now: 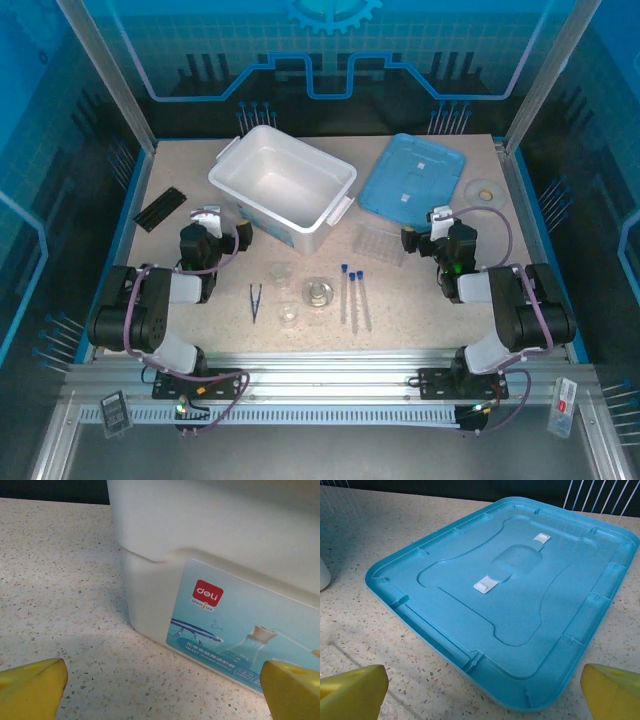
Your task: Organize the chemistry lab equipment
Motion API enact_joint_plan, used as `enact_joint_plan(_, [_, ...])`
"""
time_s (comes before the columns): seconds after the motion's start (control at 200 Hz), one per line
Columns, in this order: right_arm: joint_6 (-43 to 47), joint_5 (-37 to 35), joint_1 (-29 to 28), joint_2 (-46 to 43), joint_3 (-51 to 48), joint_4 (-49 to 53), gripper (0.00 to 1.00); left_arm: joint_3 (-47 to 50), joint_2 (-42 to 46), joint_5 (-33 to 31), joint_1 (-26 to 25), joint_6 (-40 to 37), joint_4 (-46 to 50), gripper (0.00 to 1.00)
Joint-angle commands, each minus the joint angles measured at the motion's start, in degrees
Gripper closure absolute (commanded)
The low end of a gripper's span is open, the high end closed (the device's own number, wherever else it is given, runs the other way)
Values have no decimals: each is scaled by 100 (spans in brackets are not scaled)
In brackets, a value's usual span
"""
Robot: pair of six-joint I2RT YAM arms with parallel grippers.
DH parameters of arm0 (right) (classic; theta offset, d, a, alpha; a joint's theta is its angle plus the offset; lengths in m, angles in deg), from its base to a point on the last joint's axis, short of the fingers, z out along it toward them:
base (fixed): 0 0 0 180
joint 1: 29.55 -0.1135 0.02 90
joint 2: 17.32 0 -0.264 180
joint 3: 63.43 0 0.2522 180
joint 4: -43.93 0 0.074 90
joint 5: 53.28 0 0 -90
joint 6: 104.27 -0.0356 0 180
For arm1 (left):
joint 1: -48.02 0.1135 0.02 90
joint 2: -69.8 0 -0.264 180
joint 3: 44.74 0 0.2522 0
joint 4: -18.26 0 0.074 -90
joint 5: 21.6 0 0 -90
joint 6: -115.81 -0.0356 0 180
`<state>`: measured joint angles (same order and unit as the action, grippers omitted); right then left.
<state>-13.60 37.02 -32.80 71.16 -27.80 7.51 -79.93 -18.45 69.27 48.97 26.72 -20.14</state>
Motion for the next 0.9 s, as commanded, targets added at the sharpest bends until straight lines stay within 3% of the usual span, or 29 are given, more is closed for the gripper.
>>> enact_joint_plan(0.0, [-15, 45, 96, -16, 99, -80, 0, -71, -70, -24, 2, -117, -21, 0])
enact_joint_plan(0.801, [-4, 2, 78, -7, 127, -36, 0, -64, -52, 98, 70, -55, -32, 1])
enact_joint_plan(0.896, [-1, 0, 78, -7, 125, -36, 0, -16, -40, -118, 89, 20, -124, 1])
